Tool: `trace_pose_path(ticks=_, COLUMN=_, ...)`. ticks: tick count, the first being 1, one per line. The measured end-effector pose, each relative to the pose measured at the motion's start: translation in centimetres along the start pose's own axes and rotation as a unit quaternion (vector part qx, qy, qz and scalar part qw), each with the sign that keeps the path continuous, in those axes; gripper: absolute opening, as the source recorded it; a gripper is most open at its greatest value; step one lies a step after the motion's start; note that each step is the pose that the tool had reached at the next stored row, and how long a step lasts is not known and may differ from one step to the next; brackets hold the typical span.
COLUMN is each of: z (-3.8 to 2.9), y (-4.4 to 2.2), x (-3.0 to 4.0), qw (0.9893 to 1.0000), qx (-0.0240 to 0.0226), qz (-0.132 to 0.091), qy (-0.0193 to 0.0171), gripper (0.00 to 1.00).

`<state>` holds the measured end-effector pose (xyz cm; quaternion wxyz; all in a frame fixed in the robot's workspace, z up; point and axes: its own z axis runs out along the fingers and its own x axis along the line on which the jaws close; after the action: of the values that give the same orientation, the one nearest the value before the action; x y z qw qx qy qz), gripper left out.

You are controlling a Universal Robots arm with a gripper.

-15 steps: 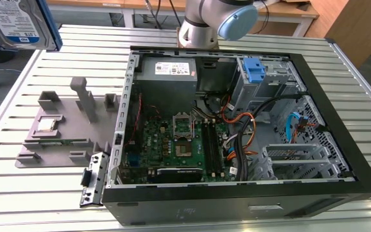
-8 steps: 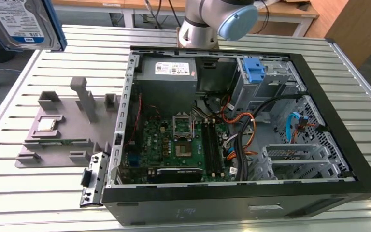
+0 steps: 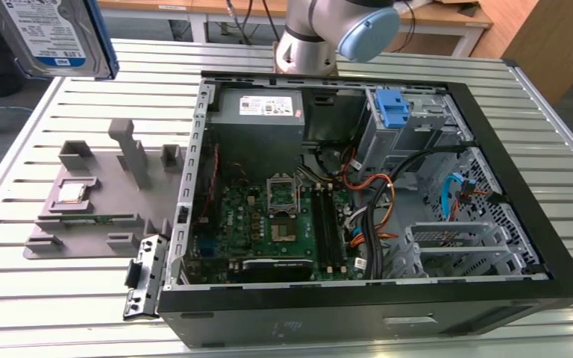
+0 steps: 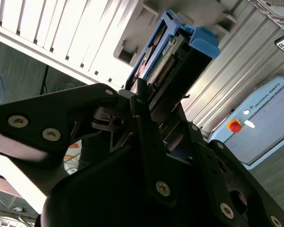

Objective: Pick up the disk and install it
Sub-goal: 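Pick up the disk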

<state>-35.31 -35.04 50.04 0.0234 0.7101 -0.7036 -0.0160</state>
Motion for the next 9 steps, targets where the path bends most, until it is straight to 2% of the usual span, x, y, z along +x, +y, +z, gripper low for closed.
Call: trace_pose_path(ticks=9, z=-0.15, y=-2.75, x=0.01, qw=1.0000, qx=-0.0001, qz=0.000, qy=0.0000, gripper=0.35)
